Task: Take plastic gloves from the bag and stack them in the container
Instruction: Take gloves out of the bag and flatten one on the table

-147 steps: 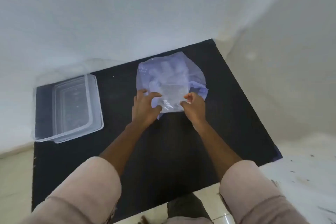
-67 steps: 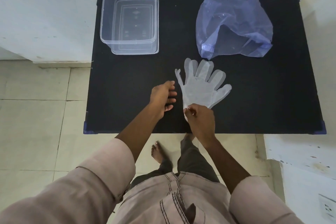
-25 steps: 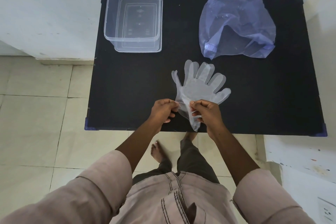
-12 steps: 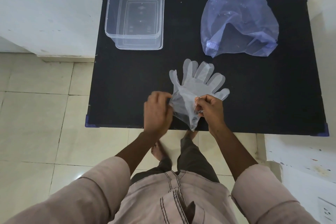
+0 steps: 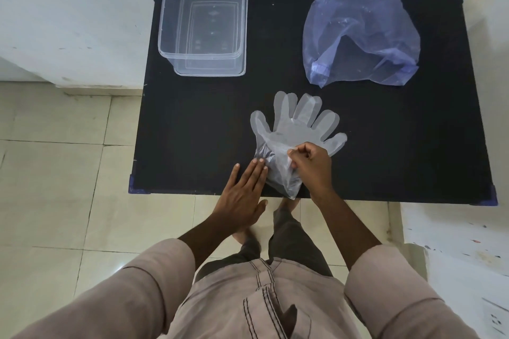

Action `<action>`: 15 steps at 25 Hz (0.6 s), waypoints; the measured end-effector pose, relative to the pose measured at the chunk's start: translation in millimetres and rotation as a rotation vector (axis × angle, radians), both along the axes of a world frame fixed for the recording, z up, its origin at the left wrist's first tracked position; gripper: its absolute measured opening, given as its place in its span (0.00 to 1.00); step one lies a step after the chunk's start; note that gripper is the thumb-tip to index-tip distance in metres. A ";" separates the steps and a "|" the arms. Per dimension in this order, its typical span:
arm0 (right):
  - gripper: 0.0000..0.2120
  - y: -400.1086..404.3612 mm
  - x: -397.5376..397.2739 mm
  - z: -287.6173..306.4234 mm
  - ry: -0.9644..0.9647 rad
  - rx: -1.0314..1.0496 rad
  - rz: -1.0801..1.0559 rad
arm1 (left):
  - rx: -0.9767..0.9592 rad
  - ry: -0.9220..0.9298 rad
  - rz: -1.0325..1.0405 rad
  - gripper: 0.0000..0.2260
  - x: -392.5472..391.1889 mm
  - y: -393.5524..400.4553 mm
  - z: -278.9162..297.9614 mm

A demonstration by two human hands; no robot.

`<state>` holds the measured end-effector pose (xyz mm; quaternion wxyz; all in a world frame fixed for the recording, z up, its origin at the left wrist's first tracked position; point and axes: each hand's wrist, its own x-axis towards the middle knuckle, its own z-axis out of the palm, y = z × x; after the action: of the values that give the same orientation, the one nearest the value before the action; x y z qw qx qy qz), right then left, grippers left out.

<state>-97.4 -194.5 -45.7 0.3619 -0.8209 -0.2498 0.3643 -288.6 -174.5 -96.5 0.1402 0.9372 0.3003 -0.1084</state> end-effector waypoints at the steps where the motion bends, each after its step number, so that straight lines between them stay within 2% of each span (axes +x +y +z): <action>1: 0.09 -0.3 -2.4 -0.1 0.001 -0.025 0.006 | 0.001 -0.013 0.004 0.32 0.2 0.6 1.0; 4: 0.22 -2.6 -11.1 -2.6 -0.073 -0.135 0.103 | 0.007 -0.057 0.006 0.32 3.5 2.3 6.6; 5: 0.23 -3.4 -13.8 -3.9 -0.118 -0.152 0.142 | 0.008 -0.064 0.000 0.32 4.3 2.6 7.2; 10: 0.15 -5.9 -20.9 -14.0 -0.277 -0.175 0.258 | -0.015 -0.012 -0.005 0.32 6.7 5.4 5.0; 15: 0.11 -2.9 -18.6 -9.1 -0.283 -0.093 0.220 | -0.039 0.089 -0.046 0.33 3.8 10.2 -3.1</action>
<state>-115.9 -197.5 -54.8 0.2429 -0.8476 -0.3693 0.2937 -284.9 -164.3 -99.5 0.1423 0.9352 0.2825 -0.1590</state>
